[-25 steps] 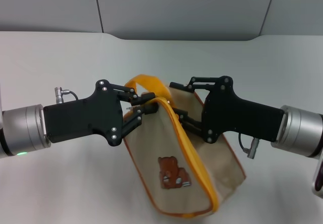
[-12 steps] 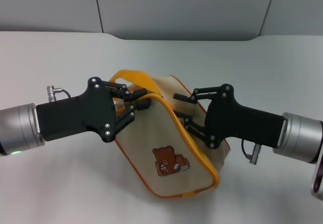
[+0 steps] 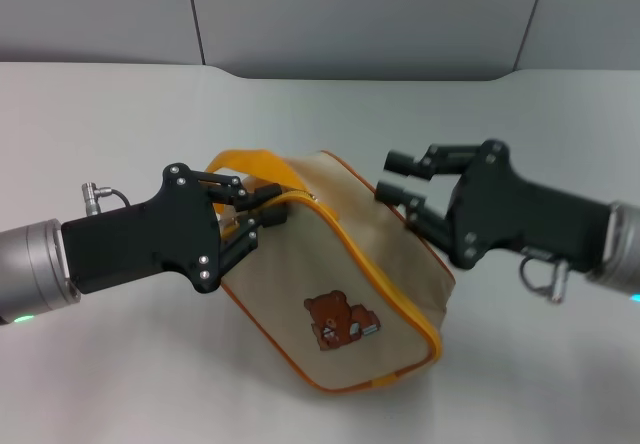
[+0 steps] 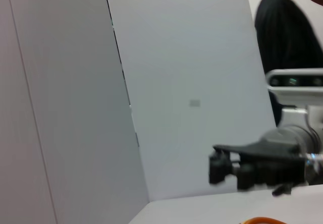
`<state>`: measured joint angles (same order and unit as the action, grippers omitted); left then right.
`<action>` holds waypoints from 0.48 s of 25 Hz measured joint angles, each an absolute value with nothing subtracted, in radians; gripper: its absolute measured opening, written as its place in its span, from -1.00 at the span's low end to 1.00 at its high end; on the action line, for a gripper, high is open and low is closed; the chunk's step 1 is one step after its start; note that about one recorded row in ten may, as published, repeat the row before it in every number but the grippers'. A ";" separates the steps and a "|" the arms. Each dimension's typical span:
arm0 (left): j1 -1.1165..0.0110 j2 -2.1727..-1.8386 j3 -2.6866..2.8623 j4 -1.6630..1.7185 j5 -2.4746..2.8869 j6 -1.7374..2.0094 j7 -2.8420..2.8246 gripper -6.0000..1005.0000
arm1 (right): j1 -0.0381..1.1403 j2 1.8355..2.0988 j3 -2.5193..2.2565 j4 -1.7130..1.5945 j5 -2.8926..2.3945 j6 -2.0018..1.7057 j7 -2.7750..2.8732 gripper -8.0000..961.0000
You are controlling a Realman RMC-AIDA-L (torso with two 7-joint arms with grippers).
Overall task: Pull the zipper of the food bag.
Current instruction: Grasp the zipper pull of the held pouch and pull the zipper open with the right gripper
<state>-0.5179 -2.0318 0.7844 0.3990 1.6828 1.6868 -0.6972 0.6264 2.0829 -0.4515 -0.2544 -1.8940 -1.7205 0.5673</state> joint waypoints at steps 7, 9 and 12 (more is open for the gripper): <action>-0.515 -2.049 0.790 0.398 1.682 1.707 -0.676 -0.79 | 0.649 2.079 -0.451 -0.435 -1.893 -1.846 1.126 -0.43; -0.515 -2.054 0.790 0.401 1.682 1.712 -0.670 -0.79 | 0.663 2.074 -0.471 -0.497 -1.899 -1.852 1.322 -0.41; -0.515 -2.058 0.790 0.409 1.682 1.721 -0.667 -0.79 | 0.683 2.044 -0.525 -0.544 -1.902 -1.854 1.600 -0.39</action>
<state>-0.5154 -2.0578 0.7895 0.4087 1.6824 1.7206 -0.6673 0.6829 2.0436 -0.5246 -0.5444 -1.9025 -1.8542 1.5999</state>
